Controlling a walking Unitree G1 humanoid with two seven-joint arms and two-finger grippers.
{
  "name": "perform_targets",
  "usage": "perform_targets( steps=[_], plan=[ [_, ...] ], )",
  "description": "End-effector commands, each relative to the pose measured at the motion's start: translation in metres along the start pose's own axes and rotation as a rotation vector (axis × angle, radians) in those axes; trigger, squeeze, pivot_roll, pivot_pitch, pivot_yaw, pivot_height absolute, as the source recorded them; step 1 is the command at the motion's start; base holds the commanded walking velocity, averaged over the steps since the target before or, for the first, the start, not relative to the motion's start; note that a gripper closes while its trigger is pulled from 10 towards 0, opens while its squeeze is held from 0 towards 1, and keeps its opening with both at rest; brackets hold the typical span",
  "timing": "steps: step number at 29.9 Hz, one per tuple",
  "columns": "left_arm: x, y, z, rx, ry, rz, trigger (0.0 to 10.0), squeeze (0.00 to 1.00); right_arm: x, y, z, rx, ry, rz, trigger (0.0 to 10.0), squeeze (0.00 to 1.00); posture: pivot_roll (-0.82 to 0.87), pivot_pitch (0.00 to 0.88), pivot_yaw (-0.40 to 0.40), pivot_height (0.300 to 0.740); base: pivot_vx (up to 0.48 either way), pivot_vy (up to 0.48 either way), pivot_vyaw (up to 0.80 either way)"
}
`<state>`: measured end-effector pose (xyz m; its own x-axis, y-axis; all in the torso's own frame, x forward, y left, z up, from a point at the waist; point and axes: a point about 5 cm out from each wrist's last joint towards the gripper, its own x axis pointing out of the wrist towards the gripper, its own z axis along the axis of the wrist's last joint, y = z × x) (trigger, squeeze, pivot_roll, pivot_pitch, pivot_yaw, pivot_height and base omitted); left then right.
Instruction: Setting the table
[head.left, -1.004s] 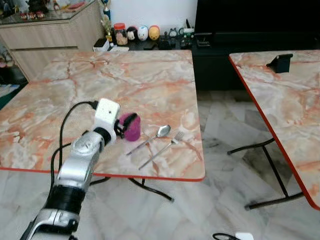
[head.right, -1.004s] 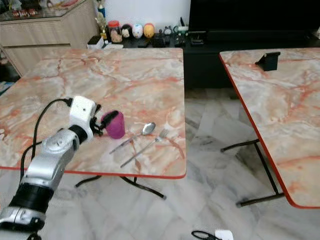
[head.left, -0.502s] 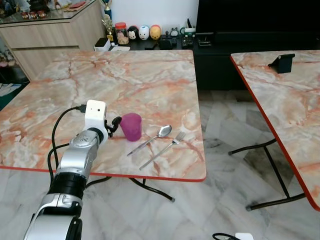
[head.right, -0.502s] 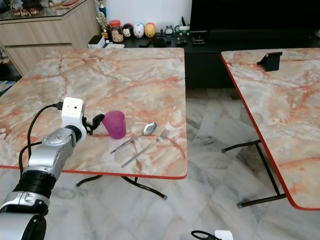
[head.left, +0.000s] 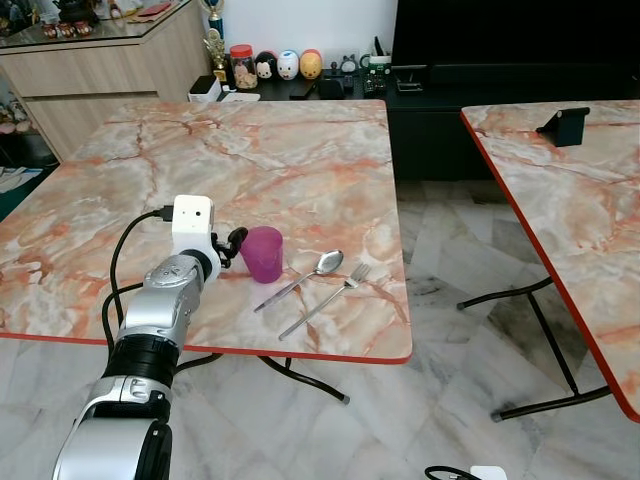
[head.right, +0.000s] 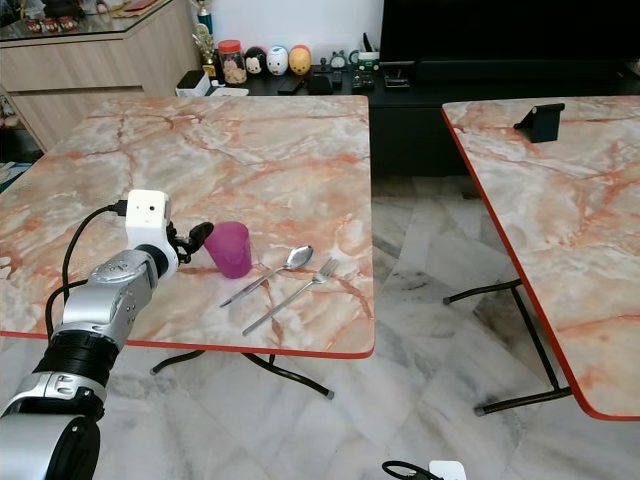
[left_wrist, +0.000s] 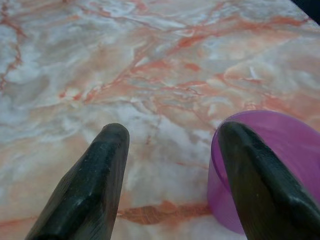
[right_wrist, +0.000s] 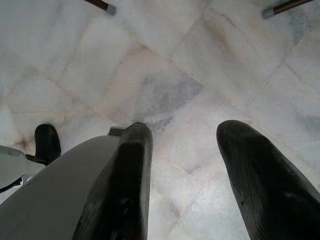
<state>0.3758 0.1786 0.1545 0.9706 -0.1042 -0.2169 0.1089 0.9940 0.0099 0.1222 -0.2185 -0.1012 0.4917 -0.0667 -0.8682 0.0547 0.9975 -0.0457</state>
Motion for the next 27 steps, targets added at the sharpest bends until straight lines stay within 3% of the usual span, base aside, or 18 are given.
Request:
perform_targets(
  steps=[1,14,19,27],
  plan=[
    [0.002,-0.001,-0.003,-0.009,0.033,-0.008,10.0,0.0,0.0,0.001,-0.003,-0.002,0.007,0.003,10.0,0.0,-0.03,0.0,0.05,0.732,0.0,0.0,0.0],
    [0.002,-0.003,-0.009,-0.048,0.054,-0.015,10.0,0.0,0.0,0.002,-0.003,-0.001,0.007,0.004,10.0,0.0,-0.03,0.0,0.051,0.732,0.0,0.0,0.0],
    [0.004,-0.005,0.001,-0.115,0.005,-0.026,10.0,0.0,0.0,0.002,-0.003,0.0,0.007,0.004,10.0,0.0,-0.03,0.0,0.052,0.732,0.0,0.0,0.0],
    [0.006,-0.005,0.005,-0.119,0.013,-0.029,10.0,0.0,0.0,0.002,-0.003,0.0,0.007,0.004,10.0,0.0,-0.03,0.0,0.054,0.732,0.0,0.0,0.0]
  ],
)
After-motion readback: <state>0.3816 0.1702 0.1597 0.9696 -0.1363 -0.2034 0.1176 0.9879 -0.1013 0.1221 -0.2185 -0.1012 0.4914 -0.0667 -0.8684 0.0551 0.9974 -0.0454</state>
